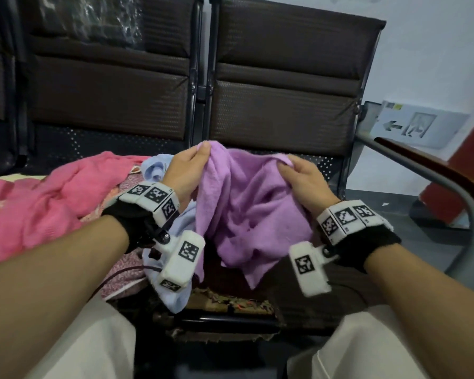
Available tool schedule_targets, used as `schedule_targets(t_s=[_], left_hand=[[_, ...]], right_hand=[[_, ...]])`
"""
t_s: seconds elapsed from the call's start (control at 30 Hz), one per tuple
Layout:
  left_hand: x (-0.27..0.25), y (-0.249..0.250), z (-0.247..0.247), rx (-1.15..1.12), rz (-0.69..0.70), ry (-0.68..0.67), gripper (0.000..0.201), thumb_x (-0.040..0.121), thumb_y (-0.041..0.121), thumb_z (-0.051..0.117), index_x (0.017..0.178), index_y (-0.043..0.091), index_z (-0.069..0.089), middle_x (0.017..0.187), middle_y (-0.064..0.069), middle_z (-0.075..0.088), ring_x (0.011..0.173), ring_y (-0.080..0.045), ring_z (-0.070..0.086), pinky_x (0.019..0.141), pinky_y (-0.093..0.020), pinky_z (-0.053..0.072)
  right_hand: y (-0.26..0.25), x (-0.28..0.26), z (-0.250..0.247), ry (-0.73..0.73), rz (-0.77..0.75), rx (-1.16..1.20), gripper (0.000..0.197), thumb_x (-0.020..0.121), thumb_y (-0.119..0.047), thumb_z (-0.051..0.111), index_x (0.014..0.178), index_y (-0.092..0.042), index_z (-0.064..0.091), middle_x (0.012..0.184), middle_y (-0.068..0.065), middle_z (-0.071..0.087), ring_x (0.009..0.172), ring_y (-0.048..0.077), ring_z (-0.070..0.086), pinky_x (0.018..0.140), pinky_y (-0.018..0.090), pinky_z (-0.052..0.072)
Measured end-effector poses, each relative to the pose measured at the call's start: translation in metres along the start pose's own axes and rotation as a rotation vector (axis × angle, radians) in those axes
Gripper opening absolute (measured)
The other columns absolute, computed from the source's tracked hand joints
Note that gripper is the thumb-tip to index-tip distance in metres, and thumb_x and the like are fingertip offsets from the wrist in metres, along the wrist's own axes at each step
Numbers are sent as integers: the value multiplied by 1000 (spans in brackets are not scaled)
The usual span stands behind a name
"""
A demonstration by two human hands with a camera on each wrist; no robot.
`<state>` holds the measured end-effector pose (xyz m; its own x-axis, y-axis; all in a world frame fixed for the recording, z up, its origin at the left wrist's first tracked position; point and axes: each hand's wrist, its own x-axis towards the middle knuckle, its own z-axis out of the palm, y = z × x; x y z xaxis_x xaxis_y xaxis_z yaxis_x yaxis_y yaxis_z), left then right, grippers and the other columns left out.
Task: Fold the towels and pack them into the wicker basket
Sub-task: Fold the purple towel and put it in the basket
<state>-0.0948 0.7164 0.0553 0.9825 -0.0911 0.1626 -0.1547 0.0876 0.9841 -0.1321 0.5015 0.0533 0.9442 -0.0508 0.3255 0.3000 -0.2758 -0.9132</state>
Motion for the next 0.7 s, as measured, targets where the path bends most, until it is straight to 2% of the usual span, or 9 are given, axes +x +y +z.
schedule_targets(t_s=[0.07, 0.13, 0.17, 0.23, 0.3, 0.4, 0.5, 0.6, 0.7], left_hand=[[4, -4, 5, 0, -27, 18, 28, 99, 28, 45, 101, 12, 67, 97, -8, 68, 88, -17, 64, 83, -31, 51], [4, -15, 7, 101, -100, -31, 26, 98, 18, 46, 99, -1, 64, 85, -16, 60, 77, -23, 56, 74, -36, 47], [3, -23, 7, 139, -151, -92, 21, 96, 11, 46, 95, -4, 61, 77, -17, 54, 69, -23, 51, 67, -34, 45], [0, -39, 6, 181, -280, -234, 13, 94, -1, 46, 90, 1, 59, 65, -11, 47, 52, -16, 43, 50, -23, 39], [-1, -53, 3, 385, -351, -318, 12, 93, -1, 47, 92, 8, 57, 65, -9, 51, 49, -11, 44, 42, -17, 39], [-3, -68, 1, 673, -390, -420, 20, 95, 12, 48, 77, 10, 56, 69, -11, 55, 56, -17, 52, 52, -25, 48], [-4, -78, 3, 799, -426, -450, 33, 95, 18, 49, 64, 7, 55, 58, -9, 56, 51, -19, 54, 48, -24, 49], [-6, -85, 9, 924, -374, -455, 35, 92, 25, 56, 60, 11, 53, 54, -5, 55, 43, -17, 50, 42, -20, 44], [-4, -85, 17, 1099, -219, -438, 36, 85, 43, 62, 60, 18, 56, 61, -1, 59, 55, -15, 54, 56, -23, 45]], right_hand=[[4, 5, 5, 39, -6, -99, 16, 95, -9, 53, 84, -19, 61, 79, -5, 60, 79, 11, 55, 77, 25, 46], [18, 4, 2, -84, 90, -265, 9, 91, -8, 57, 97, -14, 62, 86, -3, 62, 84, 13, 56, 78, 20, 46], [26, 1, -1, -185, 151, -360, 15, 90, -8, 60, 105, -11, 62, 93, 0, 64, 89, 14, 58, 82, 22, 48], [40, -5, -7, -375, 259, -570, 25, 88, -14, 64, 112, -11, 64, 105, 3, 66, 95, 14, 59, 90, 30, 49], [47, -9, -11, -463, 304, -795, 26, 86, -21, 67, 111, -15, 65, 102, 1, 66, 93, 13, 60, 87, 30, 49], [53, -14, -15, -518, 439, -896, 24, 80, -25, 71, 99, -13, 65, 82, 1, 67, 73, 15, 63, 69, 29, 54], [55, -18, -16, -592, 551, -945, 29, 80, -36, 71, 88, -9, 65, 66, 3, 66, 58, 16, 63, 64, 30, 57], [51, -18, -11, -582, 494, -1025, 38, 78, -48, 69, 69, -12, 63, 58, 1, 63, 51, 15, 60, 59, 31, 56], [48, -16, -3, -547, 399, -1020, 39, 76, -51, 70, 61, -17, 61, 48, -5, 58, 43, 8, 55, 49, 23, 50]])
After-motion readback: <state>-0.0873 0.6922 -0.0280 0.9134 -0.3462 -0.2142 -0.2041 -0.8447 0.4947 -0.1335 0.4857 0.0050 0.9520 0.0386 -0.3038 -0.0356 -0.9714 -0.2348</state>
